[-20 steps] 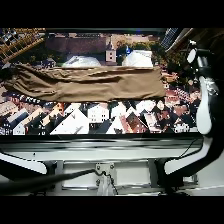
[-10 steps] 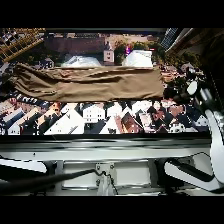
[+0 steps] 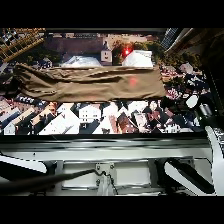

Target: Fold the clothes and pants, and hang the long-sleeved shirts on hangers.

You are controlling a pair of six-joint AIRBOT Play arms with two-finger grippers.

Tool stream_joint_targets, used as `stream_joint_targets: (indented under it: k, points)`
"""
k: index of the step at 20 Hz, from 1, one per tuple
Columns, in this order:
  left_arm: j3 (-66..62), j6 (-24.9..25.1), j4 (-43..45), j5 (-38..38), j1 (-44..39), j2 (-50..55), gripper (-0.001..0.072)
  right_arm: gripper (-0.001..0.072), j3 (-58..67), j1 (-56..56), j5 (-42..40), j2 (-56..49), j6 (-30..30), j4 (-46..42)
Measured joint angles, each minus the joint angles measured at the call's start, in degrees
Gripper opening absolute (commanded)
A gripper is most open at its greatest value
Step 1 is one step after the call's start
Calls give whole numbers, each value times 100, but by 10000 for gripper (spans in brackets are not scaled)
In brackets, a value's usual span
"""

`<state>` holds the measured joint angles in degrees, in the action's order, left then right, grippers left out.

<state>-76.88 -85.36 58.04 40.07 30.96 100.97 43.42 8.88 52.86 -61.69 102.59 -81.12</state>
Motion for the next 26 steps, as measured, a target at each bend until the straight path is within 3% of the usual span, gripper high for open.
stream_joint_targets:
  k: [2,7,9,13,17,20,21,22,23,26]
  points:
    - [4,44,-92,-105,-66,83,14,514,-24,0,-15,22,0,61]
    - [7,90,-153,-142,-24,15,15,538,-46,0,-452,-66,319,81]
    - [7,94,-153,-90,15,-72,15,646,-48,2,-879,-273,778,39]
    - [7,96,-149,140,39,-170,15,645,-13,2,-1829,-1025,1449,428]
    - [7,96,-149,374,17,-197,15,615,133,-7,-2511,-1700,1659,1032]
    - [7,98,-149,450,13,-201,15,446,337,-7,-2844,-2000,1742,1222]
    - [7,98,-151,468,13,-201,14,329,433,-4,-2892,-2100,1744,1263]
    - [7,98,-149,483,13,-201,15,82,535,-2,-2922,-2199,1744,1285]
    - [7,101,-151,516,13,-201,14,25,634,-2,-2973,-2262,1749,1305]
    - [7,297,-79,739,24,-232,12,23,861,0,-2826,-2299,1622,1272]
